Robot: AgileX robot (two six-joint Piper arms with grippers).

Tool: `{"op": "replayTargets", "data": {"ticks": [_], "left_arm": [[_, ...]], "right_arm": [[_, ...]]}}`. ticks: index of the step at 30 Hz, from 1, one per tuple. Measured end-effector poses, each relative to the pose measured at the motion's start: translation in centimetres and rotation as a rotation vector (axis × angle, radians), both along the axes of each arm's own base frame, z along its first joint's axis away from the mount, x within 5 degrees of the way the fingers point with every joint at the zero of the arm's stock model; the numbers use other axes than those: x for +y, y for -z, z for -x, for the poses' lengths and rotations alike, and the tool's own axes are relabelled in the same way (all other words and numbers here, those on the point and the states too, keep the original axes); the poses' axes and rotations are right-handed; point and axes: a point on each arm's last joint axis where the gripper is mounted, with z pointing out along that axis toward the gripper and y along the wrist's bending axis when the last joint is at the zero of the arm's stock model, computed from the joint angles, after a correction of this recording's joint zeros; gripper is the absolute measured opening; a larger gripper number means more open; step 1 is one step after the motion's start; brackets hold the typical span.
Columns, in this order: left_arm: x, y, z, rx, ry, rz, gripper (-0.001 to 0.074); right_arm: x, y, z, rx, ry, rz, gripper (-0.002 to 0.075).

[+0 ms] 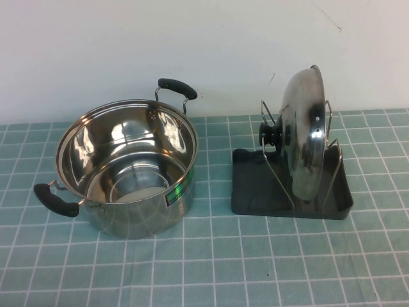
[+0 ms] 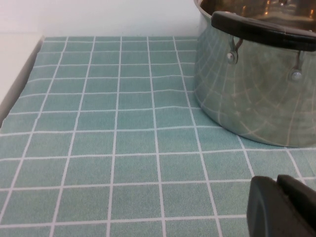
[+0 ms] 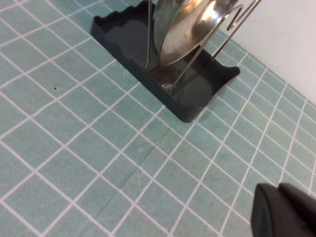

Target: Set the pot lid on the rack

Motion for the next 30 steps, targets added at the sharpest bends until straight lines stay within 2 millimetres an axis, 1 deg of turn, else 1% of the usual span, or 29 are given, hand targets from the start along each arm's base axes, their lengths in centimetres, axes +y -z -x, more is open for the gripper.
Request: {"op": "replayTargets", "data": {"ticks": [10, 12, 15, 20, 23, 26, 30], "left_arm": [[0.0, 0.0, 0.0, 0.0, 0.0, 0.0, -0.0001], [0.0, 0.0, 0.0, 0.0, 0.0, 0.0, -0.0001], [0.0, 0.0, 0.0, 0.0, 0.0, 0.0, -0.0001], [0.0, 0.0, 0.0, 0.0, 0.0, -0.002, -0.0001], [0.0, 0.0, 0.0, 0.0, 0.0, -0.002, -0.0001], [0.0, 0.0, 0.0, 0.0, 0.0, -0.002, -0.0001], [0.0, 0.0, 0.0, 0.0, 0.0, -0.002, -0.0001]], "right_arm": [[0.0, 0.1, 0.0, 0.003, 0.0, 0.0, 0.0], [-0.2, 0.4, 0.1, -0.015, -0.011, 0.054, 0.0], [-0.6, 1.0, 0.4, -0.054, -0.024, 0.183, 0.0], [-1.3, 2.0, -0.1, -0.198, 0.042, 0.243, 0.0], [-1.7, 3.0, -0.4, -0.261, 0.149, 0.157, 0.0], [-2.3, 4.5, -0.5, -0.303, 0.282, 0.012, 0.0], [-2.7, 6.9, -0.5, -0.274, 0.382, -0.092, 0.0]]}}
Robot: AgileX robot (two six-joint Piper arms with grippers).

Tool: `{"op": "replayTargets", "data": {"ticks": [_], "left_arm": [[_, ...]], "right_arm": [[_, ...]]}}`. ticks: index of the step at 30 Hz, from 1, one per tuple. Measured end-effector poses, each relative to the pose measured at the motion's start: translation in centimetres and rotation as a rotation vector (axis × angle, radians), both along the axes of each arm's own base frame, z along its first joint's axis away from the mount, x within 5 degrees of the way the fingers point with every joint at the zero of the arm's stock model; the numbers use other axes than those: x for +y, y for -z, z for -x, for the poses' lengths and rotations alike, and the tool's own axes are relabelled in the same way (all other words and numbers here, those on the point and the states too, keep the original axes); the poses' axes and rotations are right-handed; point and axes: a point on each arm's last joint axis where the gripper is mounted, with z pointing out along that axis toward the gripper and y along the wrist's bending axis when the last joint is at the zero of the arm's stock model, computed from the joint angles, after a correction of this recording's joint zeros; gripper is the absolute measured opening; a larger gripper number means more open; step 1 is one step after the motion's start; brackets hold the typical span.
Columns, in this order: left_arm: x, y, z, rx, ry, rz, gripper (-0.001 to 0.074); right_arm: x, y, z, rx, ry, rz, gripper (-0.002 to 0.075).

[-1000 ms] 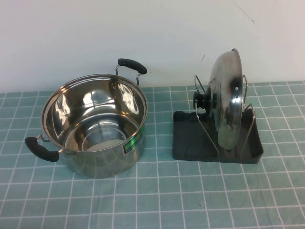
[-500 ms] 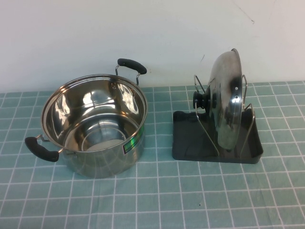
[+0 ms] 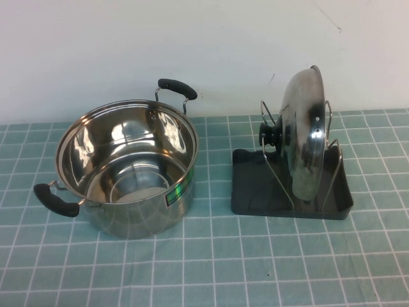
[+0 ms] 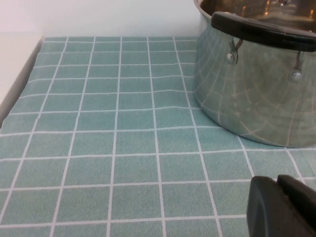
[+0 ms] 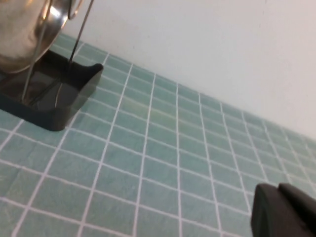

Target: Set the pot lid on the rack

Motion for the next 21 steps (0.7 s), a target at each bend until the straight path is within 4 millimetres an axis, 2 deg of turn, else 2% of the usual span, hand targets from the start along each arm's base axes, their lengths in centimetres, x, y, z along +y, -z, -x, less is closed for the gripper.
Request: {"op": "replayTargets", "data": {"ticks": [4, 8, 21], "left_arm": [[0.0, 0.0, 0.0, 0.0, 0.0, 0.002, -0.0001], [0.0, 0.0, 0.0, 0.0, 0.0, 0.002, -0.0001], [0.0, 0.0, 0.0, 0.0, 0.0, 0.002, -0.0002]], "right_arm": [[-0.02, 1.19, 0.24, 0.1, 0.03, -0.101, 0.0], [-0.03, 1.29, 0.28, 0.108, 0.058, -0.196, 0.0], [-0.04, 1.26, 0.29, 0.107, 0.082, -0.276, 0.0]]}}
